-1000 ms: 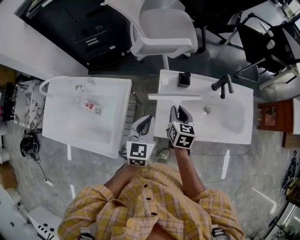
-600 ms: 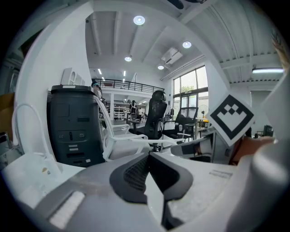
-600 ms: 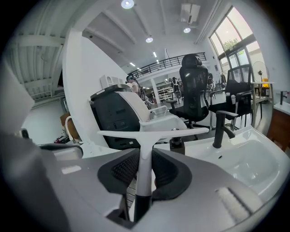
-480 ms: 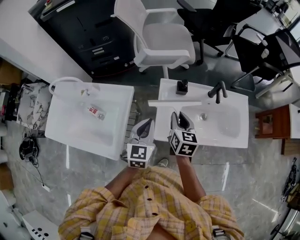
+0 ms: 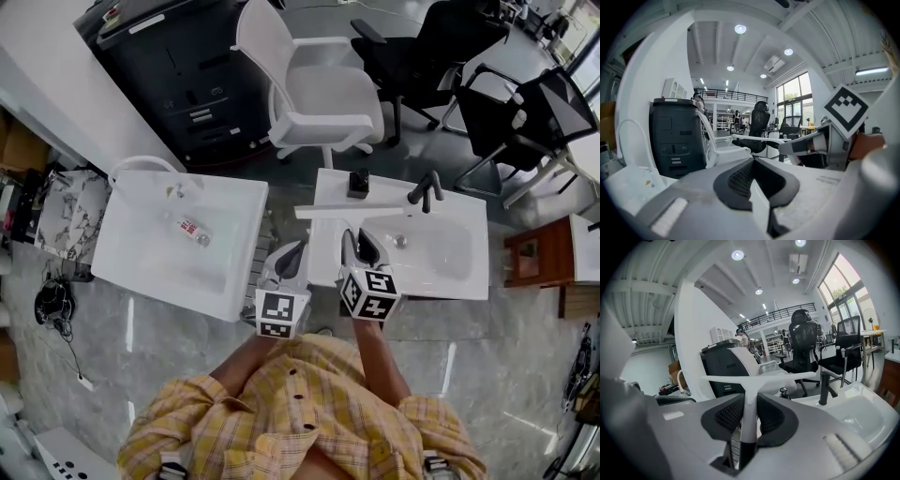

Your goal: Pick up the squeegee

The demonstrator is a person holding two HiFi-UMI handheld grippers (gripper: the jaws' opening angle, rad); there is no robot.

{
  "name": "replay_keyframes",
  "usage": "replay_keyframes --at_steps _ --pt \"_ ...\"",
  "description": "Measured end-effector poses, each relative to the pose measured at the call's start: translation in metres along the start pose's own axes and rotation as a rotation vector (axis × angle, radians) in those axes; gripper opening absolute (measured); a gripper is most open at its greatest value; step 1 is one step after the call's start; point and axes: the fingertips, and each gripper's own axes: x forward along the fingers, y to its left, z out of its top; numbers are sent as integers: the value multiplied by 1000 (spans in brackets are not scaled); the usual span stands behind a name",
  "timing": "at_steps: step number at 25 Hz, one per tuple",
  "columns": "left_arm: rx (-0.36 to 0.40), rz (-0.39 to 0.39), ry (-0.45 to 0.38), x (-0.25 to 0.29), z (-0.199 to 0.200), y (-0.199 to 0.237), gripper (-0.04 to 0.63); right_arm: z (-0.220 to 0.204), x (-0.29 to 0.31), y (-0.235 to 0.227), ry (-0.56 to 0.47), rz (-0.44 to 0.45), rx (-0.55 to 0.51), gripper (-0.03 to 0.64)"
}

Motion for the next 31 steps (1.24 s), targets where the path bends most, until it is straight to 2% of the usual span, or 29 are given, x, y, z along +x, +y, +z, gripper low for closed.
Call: replay_keyframes --at_steps 16,31 --pt "21 19 -70 -13 26 -7 0 30 -36 10 -95 29 -23 83" --pt "27 39 -118 -15 46 -7 0 48 -46 16 -136 55 -38 83"
